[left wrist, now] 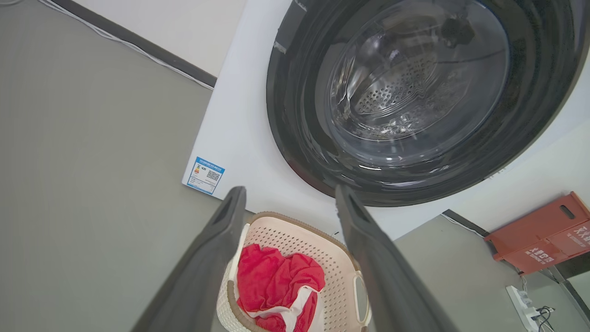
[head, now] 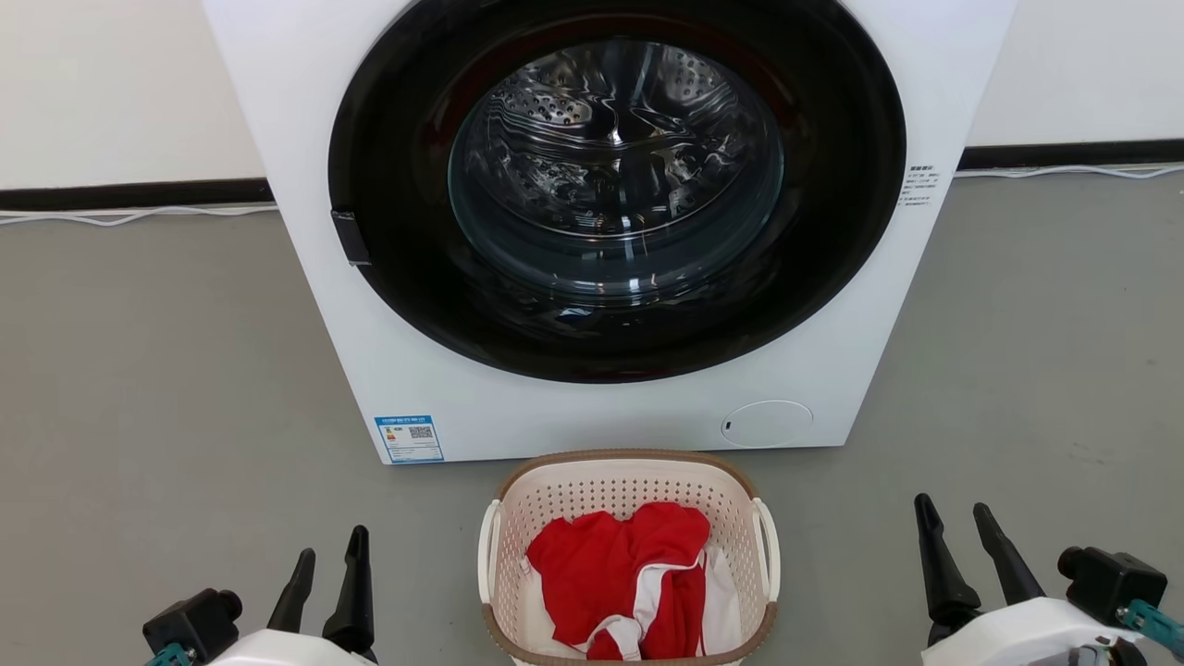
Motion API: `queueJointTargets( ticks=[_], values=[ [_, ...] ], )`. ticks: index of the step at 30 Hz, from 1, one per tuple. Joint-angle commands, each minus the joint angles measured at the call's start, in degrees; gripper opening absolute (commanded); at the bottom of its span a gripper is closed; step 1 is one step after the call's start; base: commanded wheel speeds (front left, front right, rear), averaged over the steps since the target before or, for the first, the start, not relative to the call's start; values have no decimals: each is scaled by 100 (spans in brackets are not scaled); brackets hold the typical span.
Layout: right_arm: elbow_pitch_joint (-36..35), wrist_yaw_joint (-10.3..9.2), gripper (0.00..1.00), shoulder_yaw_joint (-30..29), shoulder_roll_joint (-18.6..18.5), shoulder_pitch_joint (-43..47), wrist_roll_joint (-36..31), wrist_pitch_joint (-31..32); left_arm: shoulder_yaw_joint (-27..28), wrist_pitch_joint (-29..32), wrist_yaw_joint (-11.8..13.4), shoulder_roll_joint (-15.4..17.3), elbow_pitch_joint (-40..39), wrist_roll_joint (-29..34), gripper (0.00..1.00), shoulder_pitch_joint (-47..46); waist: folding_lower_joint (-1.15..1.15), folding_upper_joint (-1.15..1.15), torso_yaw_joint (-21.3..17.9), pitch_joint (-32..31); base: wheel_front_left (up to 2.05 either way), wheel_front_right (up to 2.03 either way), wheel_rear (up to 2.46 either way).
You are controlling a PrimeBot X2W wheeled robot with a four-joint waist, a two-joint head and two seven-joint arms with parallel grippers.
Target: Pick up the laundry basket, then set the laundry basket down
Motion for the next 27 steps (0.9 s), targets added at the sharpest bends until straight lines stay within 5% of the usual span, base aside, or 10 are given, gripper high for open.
queueJointTargets(
  ticks=[1, 27],
  values=[
    [-118, 30, 100, 113, -93, -320, -261, -123, 143, -95, 36, 62, -119, 264, 100, -150, 0, 0, -1, -8, 0, 0, 0],
    [-18, 39, 100, 80, -142, -338, -2192, -560, 210, -532, 122, 85, -91, 2141, 100, -144, 0, 0, -13, -1, 0, 0, 0]
  ],
)
